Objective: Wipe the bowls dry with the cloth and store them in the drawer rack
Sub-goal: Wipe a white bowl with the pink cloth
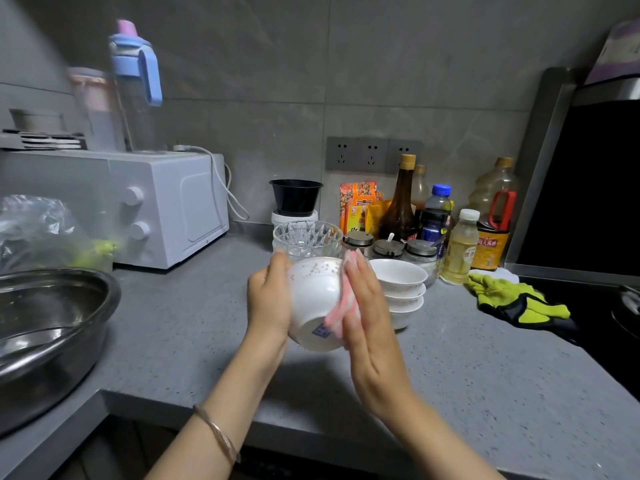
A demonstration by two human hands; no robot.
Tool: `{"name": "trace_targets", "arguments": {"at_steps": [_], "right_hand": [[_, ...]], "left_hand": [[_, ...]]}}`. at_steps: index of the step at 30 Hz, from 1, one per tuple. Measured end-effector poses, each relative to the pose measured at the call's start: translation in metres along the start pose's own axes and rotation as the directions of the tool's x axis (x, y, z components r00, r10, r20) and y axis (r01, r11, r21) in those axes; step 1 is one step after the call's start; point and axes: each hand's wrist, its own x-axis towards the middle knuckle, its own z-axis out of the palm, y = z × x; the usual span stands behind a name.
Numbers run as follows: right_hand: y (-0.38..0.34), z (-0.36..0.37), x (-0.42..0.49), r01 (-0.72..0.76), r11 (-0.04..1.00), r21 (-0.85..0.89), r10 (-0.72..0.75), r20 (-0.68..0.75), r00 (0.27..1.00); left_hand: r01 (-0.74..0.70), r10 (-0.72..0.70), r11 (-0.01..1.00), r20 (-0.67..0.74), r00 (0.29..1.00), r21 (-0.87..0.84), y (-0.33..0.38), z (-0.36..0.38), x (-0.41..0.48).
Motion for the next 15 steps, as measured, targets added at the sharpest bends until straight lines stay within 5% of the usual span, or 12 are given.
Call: {"name": "trace_targets", "arguments": {"at_steps": [5,9,12,15], "right_hand": [[-0.003,-0.004,0.015,0.153,0.944,-0.294,-0.158,0.007,0.987],[-0.005,-0.009,0.031,-0.156,0.986,0.065,0.159,-0.044,0.986],[-0.009,-0.019,0.039,-0.436,0.843,0.315,0.45,0.028,0.892],[-0.01,-0.026,0.038,-0.616,0.71,0.341,0.637,0.061,0.768]], "left_hand": [[-0.041,0.026,0.992,0.124,0.992,0.119,-0.006,0.006,-0.003],[-0.016,0.006,0.998,0.196,0.981,0.053,-0.006,0.005,-0.009],[0.039,-0.034,0.999,0.163,0.986,-0.027,-0.003,0.003,-0.012],[0.135,-0.108,0.976,0.155,0.982,-0.173,-0.005,0.001,-0.012]]}}
